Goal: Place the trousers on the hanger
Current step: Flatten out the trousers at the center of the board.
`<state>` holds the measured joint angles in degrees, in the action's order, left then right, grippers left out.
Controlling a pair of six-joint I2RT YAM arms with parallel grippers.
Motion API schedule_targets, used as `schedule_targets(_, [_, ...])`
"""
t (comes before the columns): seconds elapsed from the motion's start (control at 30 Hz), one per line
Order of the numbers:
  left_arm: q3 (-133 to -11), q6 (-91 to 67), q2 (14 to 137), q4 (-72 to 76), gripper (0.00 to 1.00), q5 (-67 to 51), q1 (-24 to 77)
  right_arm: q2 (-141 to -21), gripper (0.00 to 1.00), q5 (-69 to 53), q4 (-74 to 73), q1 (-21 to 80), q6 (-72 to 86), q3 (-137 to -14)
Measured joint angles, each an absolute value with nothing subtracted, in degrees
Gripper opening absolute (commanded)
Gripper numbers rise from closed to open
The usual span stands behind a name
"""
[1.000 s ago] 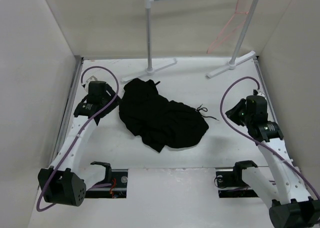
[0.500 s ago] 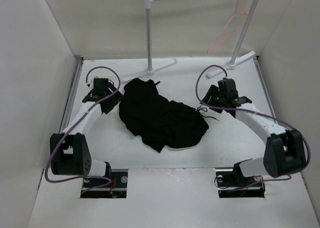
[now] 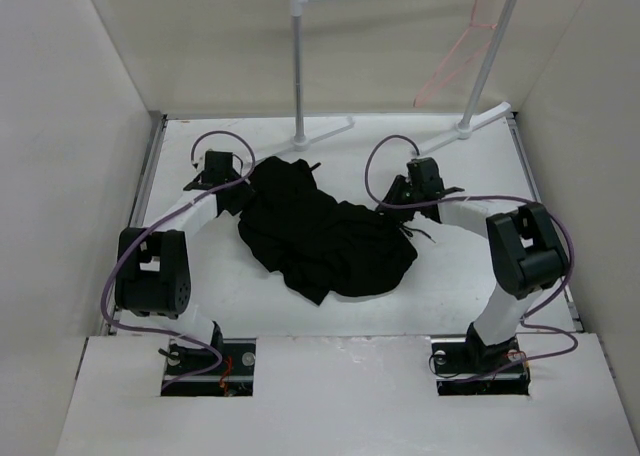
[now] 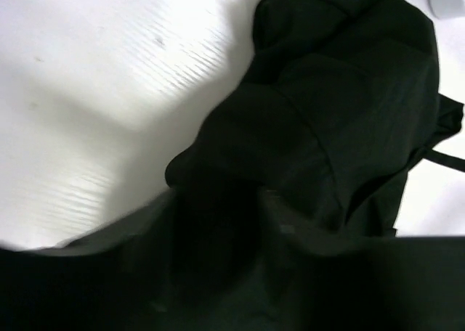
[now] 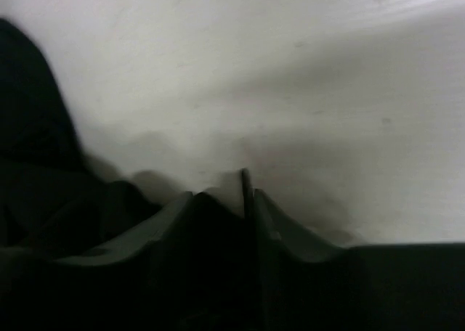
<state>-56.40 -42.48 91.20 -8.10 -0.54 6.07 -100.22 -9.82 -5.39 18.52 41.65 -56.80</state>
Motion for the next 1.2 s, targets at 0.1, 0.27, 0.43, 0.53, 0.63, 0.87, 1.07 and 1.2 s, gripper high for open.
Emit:
schedule_targets(0.1, [-56.4, -43.1, 91.2, -7.5, 0.12, -0.6, 6.8, -100.2, 0.08, -13.1, -2.1, 19.0, 43.9, -55.5])
schedule_targets(0.27, [-56.4, -43.6, 87.8, -8.2, 0.05, 0.3, 6.8, -96.7, 0.03, -15.9, -1.1, 18.7, 47.9, -54.5])
schedule_targets(0.43, [-60.7, -43.5, 74.7, -12.7, 0.05, 1.8, 6.0, -82.9, 0.02, -15.2, -3.3, 18.5, 48.5, -55.0])
schedule_targets(0.53, [-67.7, -42.5, 67.1, -15.9, 0.06, 3.7, 5.9, -71.8, 0.02, -12.2, -7.3, 19.3, 47.4, -55.8])
schedule_targets(0.63, [-75.4, -40.9, 61.0, -19.0, 0.08, 6.0, 6.2, -61.7, 0.02, -9.3, -12.3, 20.9, 46.2, -56.7])
schedule_targets(0.87, [-79.3, -37.2, 53.1, -21.6, 0.11, 11.3, 11.2, -44.8, 0.03, -1.5, -25.4, 21.8, 46.2, -57.2])
schedule_targets(1.07, [-56.2, -40.0, 52.1, -24.7, 0.12, 16.1, 16.3, -44.6, 0.50, 2.0, -28.8, 18.3, 48.0, -46.3])
schedule_targets(1.2, [-47.7, -41.3, 60.5, -27.9, 0.20, 16.3, 17.2, -54.4, 0.68, 3.3, -32.1, 16.1, 46.7, -42.8])
